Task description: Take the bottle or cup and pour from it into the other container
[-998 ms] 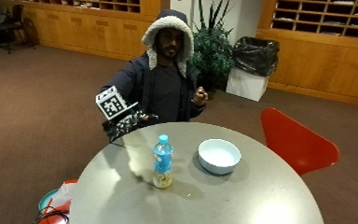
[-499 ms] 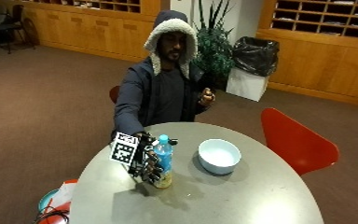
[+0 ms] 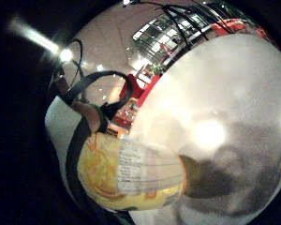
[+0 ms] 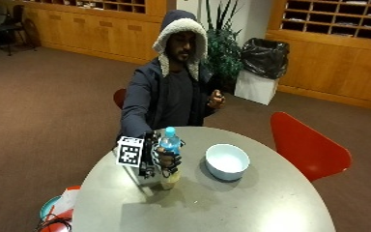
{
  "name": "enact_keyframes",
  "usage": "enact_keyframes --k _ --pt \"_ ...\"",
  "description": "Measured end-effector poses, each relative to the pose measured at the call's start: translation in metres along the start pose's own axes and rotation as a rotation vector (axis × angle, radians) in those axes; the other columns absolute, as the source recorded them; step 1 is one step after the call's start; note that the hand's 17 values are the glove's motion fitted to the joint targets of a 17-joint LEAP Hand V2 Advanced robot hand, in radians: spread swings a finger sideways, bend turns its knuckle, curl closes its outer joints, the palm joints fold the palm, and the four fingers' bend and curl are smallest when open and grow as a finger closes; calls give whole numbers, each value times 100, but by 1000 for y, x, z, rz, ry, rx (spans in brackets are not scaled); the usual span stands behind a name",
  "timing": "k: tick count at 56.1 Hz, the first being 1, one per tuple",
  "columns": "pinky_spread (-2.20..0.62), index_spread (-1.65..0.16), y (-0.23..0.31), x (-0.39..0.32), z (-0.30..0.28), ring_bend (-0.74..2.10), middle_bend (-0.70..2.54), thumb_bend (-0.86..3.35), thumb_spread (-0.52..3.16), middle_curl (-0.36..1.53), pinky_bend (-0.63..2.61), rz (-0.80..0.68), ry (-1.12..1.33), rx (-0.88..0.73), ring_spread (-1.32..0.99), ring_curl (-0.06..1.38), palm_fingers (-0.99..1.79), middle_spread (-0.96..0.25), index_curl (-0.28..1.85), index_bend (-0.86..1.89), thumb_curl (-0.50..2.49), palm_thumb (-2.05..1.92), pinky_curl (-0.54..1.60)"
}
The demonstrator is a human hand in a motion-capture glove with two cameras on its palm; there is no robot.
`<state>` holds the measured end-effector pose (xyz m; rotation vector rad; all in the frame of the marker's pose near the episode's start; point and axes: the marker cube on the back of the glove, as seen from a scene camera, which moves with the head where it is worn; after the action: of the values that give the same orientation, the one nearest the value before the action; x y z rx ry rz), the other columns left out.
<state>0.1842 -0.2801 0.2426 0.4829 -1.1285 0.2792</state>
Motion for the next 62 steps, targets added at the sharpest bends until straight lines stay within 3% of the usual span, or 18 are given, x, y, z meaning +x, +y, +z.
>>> enact_keyframes --k 5,19,27,48,62 --pt "-7 -28 -10 -41 4 69 34 -3 56 42 54 69 69 -87 -18 41 113 -24 21 9 56 96 38" --pt "-11 -28 -10 -121 44 68 33 -3 54 45 54 -78 465 -360 -19 42 114 -25 22 9 59 96 38" --pt "-10 -28 -7 -145 68 66 34 -3 56 46 52 -92 629 -497 -20 42 111 -25 22 9 60 98 37" --pt "-9 -29 5 -146 144 62 32 -3 56 46 50 -274 1284 -771 -22 42 110 -26 22 9 62 105 37" --pt "-10 -28 16 -139 174 61 31 -3 53 47 51 -434 1659 -859 -22 42 111 -27 21 8 63 105 38"
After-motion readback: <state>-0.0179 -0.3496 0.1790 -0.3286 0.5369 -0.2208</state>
